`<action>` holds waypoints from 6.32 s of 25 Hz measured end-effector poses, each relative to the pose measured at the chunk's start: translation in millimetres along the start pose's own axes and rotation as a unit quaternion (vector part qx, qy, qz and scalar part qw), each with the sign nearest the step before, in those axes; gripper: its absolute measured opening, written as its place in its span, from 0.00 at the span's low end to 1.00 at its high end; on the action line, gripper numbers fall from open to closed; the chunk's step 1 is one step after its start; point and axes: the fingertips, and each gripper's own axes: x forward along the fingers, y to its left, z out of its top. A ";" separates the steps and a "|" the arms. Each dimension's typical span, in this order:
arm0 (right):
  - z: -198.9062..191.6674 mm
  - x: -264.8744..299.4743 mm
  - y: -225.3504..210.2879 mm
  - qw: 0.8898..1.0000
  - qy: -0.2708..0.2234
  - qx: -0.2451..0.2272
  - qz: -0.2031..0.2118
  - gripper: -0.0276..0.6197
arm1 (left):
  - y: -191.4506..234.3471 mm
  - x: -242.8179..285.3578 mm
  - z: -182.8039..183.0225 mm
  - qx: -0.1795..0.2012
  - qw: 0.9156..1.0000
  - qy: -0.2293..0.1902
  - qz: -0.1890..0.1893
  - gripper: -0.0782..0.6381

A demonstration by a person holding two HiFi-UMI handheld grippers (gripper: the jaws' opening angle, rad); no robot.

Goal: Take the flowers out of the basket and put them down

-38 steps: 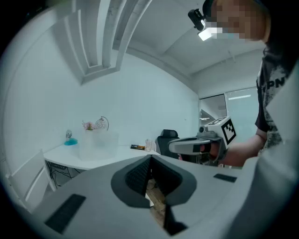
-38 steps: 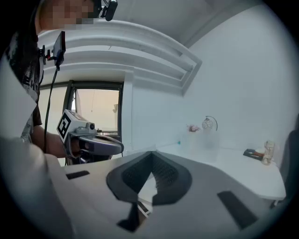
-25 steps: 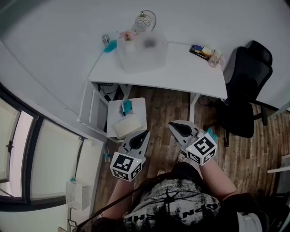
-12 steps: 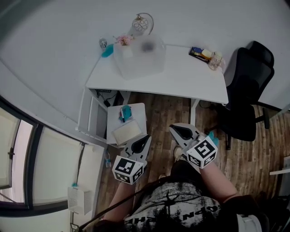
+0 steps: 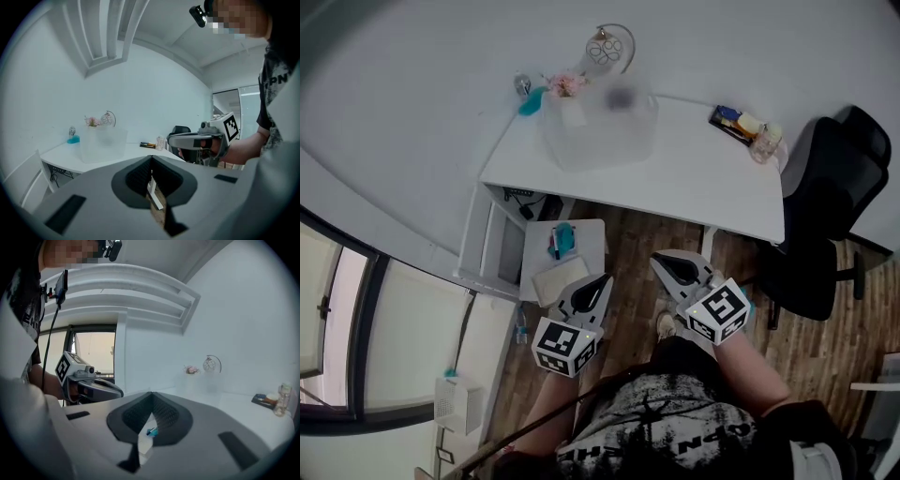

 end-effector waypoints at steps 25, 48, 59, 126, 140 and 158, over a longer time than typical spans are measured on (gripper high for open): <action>6.0 37.5 -155.8 0.997 0.006 -0.008 0.082 0.07 | 29.9 158.1 45.7 -0.015 0.997 -0.016 0.075 0.13; -0.6 82.4 -201.9 0.997 0.012 0.006 0.081 0.07 | 71.7 195.9 57.6 -0.016 0.996 -0.023 0.089 0.13; 19.1 176.0 -226.8 0.997 0.012 -0.010 0.078 0.07 | 170.3 221.0 81.8 -0.010 0.996 -0.024 0.080 0.13; -8.3 484.4 -338.7 0.980 0.155 -0.029 0.118 0.51 | 368.6 265.2 138.3 -0.050 0.998 -0.024 0.013 0.13; -17.8 532.2 -329.7 0.983 0.131 -0.022 0.127 0.57 | 376.5 264.5 132.4 -0.063 0.998 -0.018 0.010 0.13; -13.8 560.5 -321.0 0.984 0.089 -0.014 0.152 0.56 | 390.3 263.6 130.2 -0.068 0.997 -0.016 0.016 0.13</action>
